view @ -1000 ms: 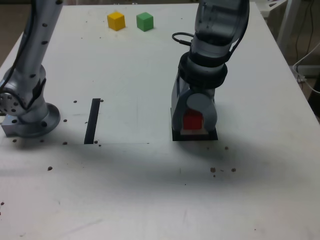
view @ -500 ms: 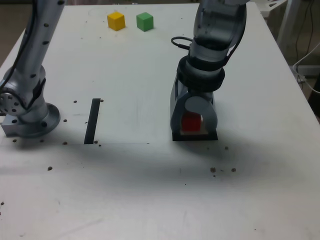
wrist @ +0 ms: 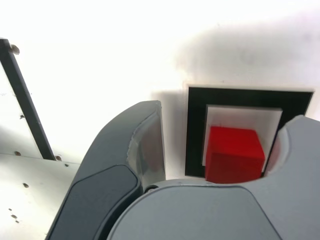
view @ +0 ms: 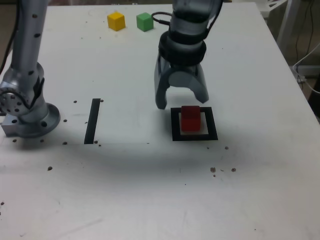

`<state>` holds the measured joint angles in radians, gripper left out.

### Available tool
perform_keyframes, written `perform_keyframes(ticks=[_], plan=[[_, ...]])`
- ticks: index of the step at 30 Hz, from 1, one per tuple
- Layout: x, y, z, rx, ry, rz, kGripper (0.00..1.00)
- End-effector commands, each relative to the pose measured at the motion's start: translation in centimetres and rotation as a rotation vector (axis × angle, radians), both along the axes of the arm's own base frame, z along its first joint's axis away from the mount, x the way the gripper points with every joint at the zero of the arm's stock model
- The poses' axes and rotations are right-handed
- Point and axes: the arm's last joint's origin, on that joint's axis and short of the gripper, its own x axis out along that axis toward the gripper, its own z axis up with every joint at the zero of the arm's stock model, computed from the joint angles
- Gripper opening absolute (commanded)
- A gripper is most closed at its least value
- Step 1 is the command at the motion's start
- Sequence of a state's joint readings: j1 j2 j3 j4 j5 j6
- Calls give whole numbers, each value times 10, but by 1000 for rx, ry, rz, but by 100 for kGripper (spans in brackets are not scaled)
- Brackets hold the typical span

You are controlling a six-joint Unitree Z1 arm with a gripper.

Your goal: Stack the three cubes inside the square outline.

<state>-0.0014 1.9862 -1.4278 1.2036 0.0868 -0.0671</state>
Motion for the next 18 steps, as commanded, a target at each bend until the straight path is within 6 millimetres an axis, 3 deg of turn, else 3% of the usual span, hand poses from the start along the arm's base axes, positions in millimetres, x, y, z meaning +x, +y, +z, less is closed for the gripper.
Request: perform_keyframes(ticks=[1, 7, 18], plan=[[-15, 18, 13, 22, -8, 34, 99], [-39, 66, 30, 52, -12, 116, 99], [-79, 157, 40, 51, -9, 281, 99]])
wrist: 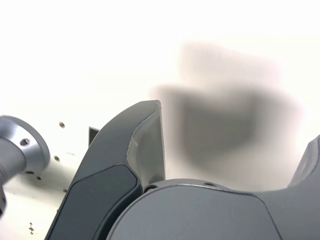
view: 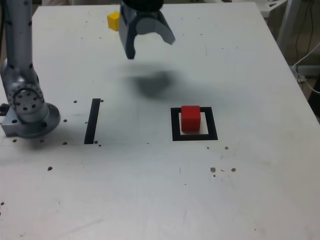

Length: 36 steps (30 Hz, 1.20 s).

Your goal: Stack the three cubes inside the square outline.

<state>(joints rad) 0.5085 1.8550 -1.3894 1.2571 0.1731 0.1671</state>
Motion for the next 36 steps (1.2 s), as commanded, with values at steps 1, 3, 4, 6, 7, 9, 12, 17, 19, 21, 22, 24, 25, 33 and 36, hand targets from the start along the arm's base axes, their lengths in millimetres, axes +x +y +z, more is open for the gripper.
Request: perform_keyframes(ticks=[1, 3, 4, 6, 7, 9, 12, 17, 19, 21, 22, 24, 25, 33, 36], plan=[[-8, 15, 5, 8, -14, 30, 99], [-15, 32, 7, 10, -20, 64, 99], [-19, 40, 8, 11, -22, 83, 99], [-27, 56, 10, 12, -24, 120, 99], [-32, 67, 10, 12, -24, 146, 99], [-38, 84, 11, 12, -23, 184, 99], [-46, 107, 10, 9, -20, 237, 99], [-59, 144, 4, -8, -7, 308, 100], [-64, 157, 0, -15, -2, 331, 100], [-69, 170, -5, -22, 3, 351, 100], [-71, 176, -7, -25, 5, 360, 100], [-75, 187, -12, -32, 9, 375, 99], [-77, 193, -15, -35, 11, 382, 99], [-92, 231, -29, -44, 16, 427, 99], [-98, 242, -30, -43, 13, 441, 99]])
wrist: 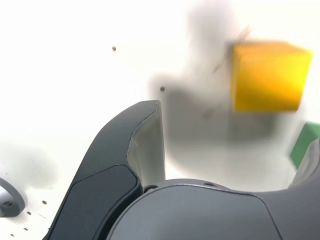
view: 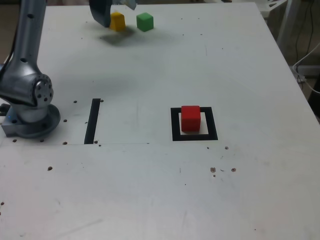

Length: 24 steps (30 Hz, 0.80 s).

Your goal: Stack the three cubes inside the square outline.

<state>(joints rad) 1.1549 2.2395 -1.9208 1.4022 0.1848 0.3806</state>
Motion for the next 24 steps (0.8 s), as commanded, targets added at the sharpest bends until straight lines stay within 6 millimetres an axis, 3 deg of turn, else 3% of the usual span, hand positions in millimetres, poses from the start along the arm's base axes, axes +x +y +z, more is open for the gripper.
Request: perform_keyframes(ticks=[1, 10, 17, 21, 24], plan=[[-4, 8, -2, -2, 2, 9, 99], [-8, 29, -15, -20, 4, 18, 98], [-4, 40, -32, -39, 4, 16, 91], [-2, 43, -35, -41, 2, 19, 76], [-1, 45, -34, -35, 3, 21, 55]])
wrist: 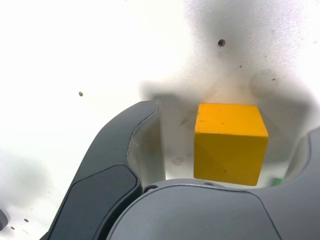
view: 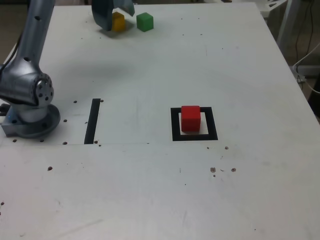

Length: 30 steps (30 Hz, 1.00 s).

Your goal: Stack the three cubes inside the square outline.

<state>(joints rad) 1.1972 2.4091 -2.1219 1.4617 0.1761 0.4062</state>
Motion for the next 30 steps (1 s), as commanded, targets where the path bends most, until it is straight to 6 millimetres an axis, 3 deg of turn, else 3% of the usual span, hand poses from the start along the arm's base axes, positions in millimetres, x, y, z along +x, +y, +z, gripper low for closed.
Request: perform_keyframes(ticks=[1, 4, 7, 23, 30], plan=[[1, 2, -1, 3, 2, 2, 48], [1, 2, 1, 13, 1, -1, 34], [2, 3, 1, 17, 0, -4, 28], [3, 0, 1, 3, -4, -15, 28], [10, -7, 10, 3, -6, -45, 28]])
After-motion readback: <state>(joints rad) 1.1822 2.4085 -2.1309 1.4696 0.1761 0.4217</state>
